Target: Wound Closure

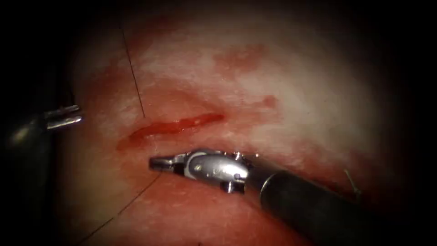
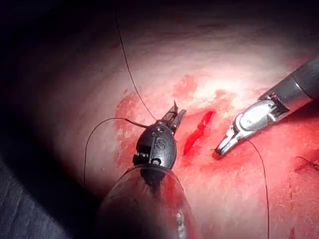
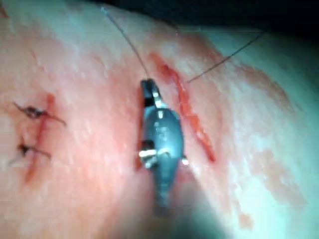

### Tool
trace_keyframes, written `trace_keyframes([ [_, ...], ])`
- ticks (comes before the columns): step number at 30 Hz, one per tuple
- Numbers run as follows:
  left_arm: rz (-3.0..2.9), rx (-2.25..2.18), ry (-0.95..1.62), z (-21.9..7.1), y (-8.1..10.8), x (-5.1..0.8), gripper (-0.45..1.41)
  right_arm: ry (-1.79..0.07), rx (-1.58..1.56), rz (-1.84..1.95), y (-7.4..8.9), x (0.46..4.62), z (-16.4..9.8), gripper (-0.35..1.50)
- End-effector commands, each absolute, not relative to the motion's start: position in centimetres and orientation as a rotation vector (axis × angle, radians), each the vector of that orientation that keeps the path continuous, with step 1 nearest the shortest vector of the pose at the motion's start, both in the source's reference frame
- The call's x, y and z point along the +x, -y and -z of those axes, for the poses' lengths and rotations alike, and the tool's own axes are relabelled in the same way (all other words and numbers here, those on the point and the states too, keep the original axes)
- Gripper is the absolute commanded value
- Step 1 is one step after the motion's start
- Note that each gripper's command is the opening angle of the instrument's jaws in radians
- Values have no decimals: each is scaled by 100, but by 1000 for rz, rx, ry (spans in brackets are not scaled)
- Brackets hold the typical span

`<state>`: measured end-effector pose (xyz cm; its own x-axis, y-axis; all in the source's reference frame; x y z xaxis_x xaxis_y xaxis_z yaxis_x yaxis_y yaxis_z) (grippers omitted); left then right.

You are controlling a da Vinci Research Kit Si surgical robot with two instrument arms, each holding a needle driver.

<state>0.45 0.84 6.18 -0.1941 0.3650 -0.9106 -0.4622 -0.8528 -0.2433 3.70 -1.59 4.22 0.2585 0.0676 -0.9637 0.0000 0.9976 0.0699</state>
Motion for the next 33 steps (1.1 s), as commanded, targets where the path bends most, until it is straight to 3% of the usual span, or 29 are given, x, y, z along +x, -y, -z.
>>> trace_keyframes([
  [1,-2081,-1554,-113,-625,-85,40,-45,-1312,66,-34,168,372,-416,-35],
  [19,-2081,-1556,-113,-625,-85,39,-45,-1354,122,90,276,354,-305,-35],
  [20,-2081,-1556,-113,-625,-85,39,-45,-1354,119,85,274,353,-305,-30],
  [21,-2081,-1556,-113,-625,-85,39,-45,-1359,73,36,266,351,-308,52],
  [22,-2081,-1556,-113,-625,-85,39,-45,-1357,49,9,261,349,-310,84],
  [23,-2081,-1556,-113,-625,-85,39,-45,-1357,49,9,261,349,-310,84],
  [24,-2081,-1555,-113,-624,-85,39,-45,-1350,12,-38,249,347,-316,115],
  [33,-2081,-1555,-113,-624,-85,39,-45,-1300,-27,-131,183,343,-375,126],
])
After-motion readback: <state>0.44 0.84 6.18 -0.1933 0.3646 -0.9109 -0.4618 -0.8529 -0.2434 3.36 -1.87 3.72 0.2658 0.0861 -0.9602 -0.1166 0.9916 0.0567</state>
